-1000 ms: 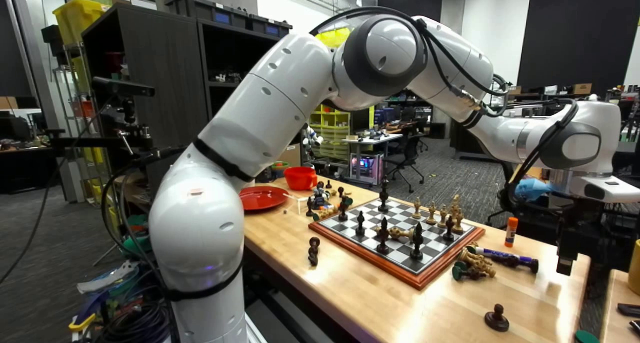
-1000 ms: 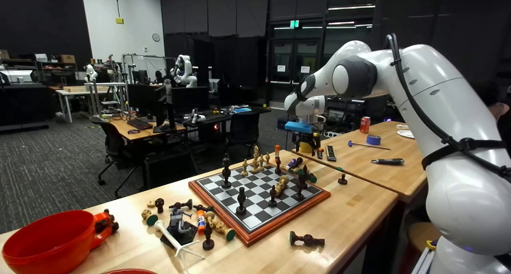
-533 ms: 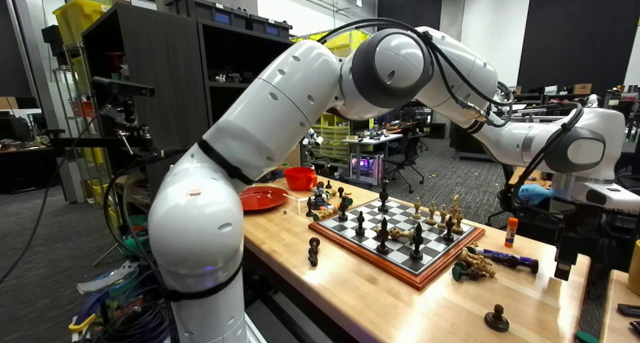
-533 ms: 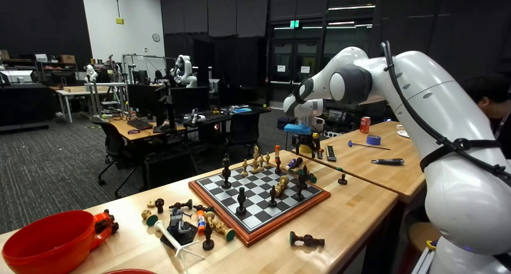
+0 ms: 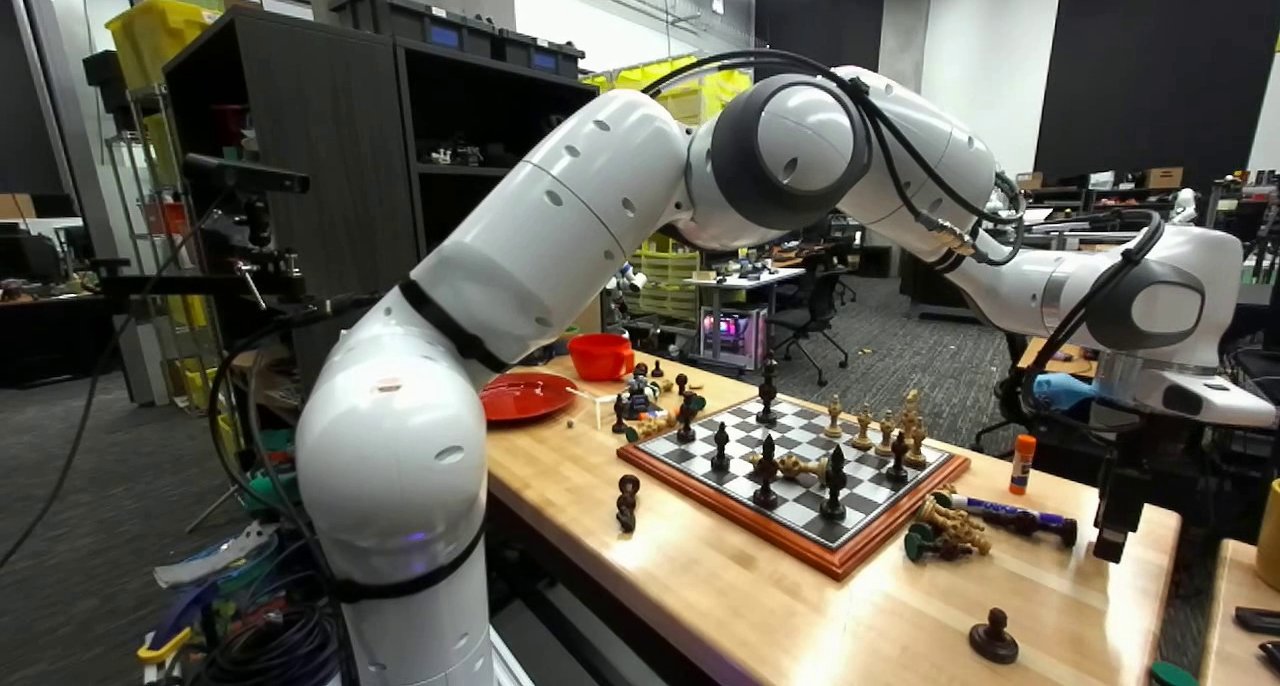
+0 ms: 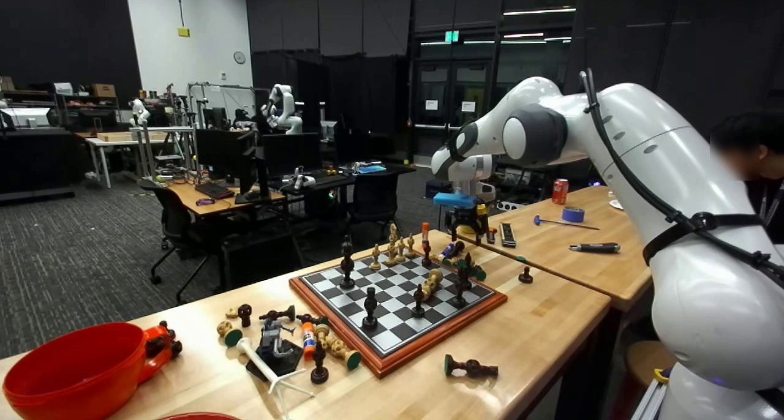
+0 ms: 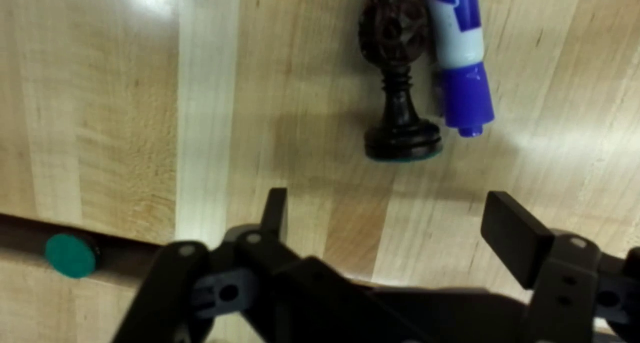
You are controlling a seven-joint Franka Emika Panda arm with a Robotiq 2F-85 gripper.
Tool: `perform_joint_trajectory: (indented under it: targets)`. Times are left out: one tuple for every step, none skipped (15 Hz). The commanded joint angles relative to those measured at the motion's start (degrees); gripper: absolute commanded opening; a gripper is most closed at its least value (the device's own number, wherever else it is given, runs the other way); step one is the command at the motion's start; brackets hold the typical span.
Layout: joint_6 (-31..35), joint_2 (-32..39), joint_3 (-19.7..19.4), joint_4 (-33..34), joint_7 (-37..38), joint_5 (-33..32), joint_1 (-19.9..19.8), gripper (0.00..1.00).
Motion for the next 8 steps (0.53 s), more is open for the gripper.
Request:
perform_joint_trajectory:
  targets:
    - [-1.92, 0.52, 1.51, 1.41, -1.11, 1.04, -1.15, 0.68]
    - [-1.9, 0.37, 1.75, 1.16, -1.35, 1.24, -1.14, 0.61]
    - [-1.82, 0.04, 2.04, 0.76, -1.62, 1.45, -1.07, 0.52]
    - [-1.77, -0.19, 2.22, 0.71, -1.8, 1.61, -1.0, 0.45]
    - [-1.85, -0.34, 2.39, 0.66, -1.99, 1.81, -0.95, 0.35]
    - [-1.87, -0.43, 2.49, 0.62, -2.05, 1.87, -0.83, 0.28]
    - [-1.93, -0.41, 2.61, 0.72, -2.19, 1.93, -0.82, 0.19]
    - [-1.94, -0.41, 2.75, 0.7, -2.41, 1.98, -0.8, 0.12]
